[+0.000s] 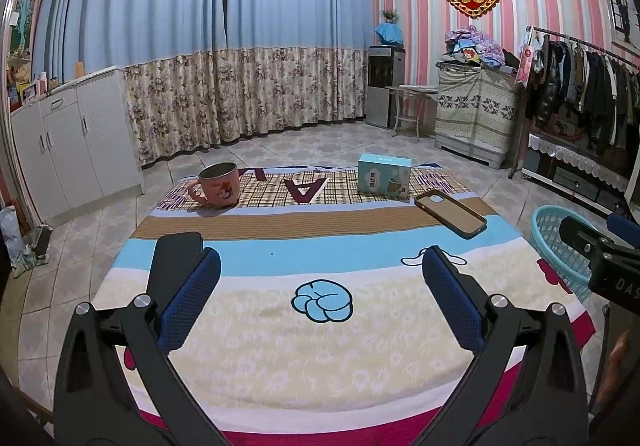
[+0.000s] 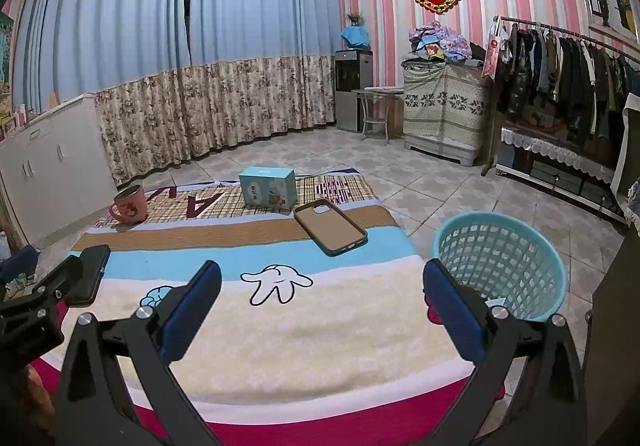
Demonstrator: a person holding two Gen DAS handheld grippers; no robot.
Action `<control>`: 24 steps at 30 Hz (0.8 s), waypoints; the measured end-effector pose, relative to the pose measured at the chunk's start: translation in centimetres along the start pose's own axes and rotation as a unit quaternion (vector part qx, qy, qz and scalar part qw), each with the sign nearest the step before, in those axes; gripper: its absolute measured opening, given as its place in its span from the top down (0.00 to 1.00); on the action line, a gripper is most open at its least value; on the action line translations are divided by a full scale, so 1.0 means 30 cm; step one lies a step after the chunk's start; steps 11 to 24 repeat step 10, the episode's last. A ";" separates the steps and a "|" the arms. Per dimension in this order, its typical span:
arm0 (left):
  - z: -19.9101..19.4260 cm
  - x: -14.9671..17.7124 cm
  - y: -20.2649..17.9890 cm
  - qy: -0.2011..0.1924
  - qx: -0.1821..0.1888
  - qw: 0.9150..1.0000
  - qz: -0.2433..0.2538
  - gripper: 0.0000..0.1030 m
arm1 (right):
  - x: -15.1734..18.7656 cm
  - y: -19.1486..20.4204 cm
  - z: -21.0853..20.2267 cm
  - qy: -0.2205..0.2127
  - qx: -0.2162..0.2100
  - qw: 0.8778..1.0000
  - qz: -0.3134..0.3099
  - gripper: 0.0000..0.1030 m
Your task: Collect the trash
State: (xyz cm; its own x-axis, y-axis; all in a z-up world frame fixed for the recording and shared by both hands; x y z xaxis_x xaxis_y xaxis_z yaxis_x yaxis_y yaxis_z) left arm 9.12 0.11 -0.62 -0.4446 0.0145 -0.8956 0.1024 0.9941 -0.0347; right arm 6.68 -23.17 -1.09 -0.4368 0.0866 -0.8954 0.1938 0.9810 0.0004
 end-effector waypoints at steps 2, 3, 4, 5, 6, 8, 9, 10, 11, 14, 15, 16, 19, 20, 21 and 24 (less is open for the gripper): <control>-0.001 0.001 0.000 0.000 -0.001 1.000 0.000 0.05 | 0.000 -0.002 0.002 -0.001 0.001 1.000 0.000 0.04; 0.000 -0.001 0.001 -0.001 -0.001 1.000 0.001 0.05 | 0.000 -0.002 0.000 -0.001 0.000 1.000 0.000 0.04; -0.007 -0.008 -0.006 -0.001 -0.001 1.000 0.001 0.05 | 0.001 -0.002 0.001 0.000 0.000 1.000 0.000 0.04; -0.006 -0.009 -0.007 -0.001 0.000 1.000 0.000 0.05 | 0.001 -0.002 0.002 0.000 0.000 1.000 0.001 0.04; -0.007 -0.006 -0.008 0.000 0.000 1.000 0.000 0.05 | 0.001 -0.003 0.000 0.000 0.000 1.000 0.000 0.04; -0.008 -0.011 -0.008 0.000 0.003 1.000 0.000 0.05 | 0.000 -0.004 -0.001 0.000 0.000 1.000 0.000 0.04; -0.009 -0.012 -0.008 0.000 0.002 1.000 0.000 0.05 | 0.000 -0.003 -0.001 -0.001 0.000 1.000 0.000 0.04; -0.009 -0.012 -0.008 0.000 0.002 1.000 0.000 0.05 | 0.000 -0.004 -0.001 -0.001 0.000 1.000 0.000 0.04; -0.009 -0.012 -0.008 0.000 0.002 1.000 0.000 0.05 | 0.000 -0.004 -0.001 -0.001 0.000 1.000 0.000 0.04; -0.009 -0.012 -0.008 0.000 0.002 1.000 0.000 0.05 | 0.000 -0.004 -0.001 -0.001 0.000 1.000 0.000 0.04; -0.009 -0.012 -0.008 0.000 0.002 1.000 0.000 0.05 | 0.000 -0.004 -0.001 -0.001 0.000 1.000 0.000 0.04; -0.009 -0.012 -0.008 0.000 0.002 1.000 0.000 0.05 | 0.000 -0.004 -0.001 -0.001 0.000 1.000 0.000 0.04; -0.009 -0.012 -0.008 0.000 0.002 1.000 0.000 0.05 | 0.000 -0.004 -0.001 -0.001 0.000 1.000 0.000 0.04; -0.009 -0.012 -0.008 0.000 0.002 1.000 0.000 0.05 | 0.000 -0.004 -0.001 -0.001 0.000 1.000 0.000 0.04; -0.009 -0.012 -0.008 0.000 0.002 1.000 0.000 0.05 | 0.000 -0.004 -0.001 -0.001 0.000 1.000 0.000 0.04; -0.009 -0.012 -0.008 0.000 0.002 1.000 0.000 0.05 | 0.000 -0.004 -0.001 -0.001 0.000 1.000 0.000 0.04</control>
Point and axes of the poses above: each gripper's, at about its wrist camera, not at the fingertips, and z roughly the way its jaws point, y to its left, x to its underside, the point moved 6 cm from there along z, roughly the way its jaws point, and after that the axes turned 3 degrees about -z, right-handed, at the moved point
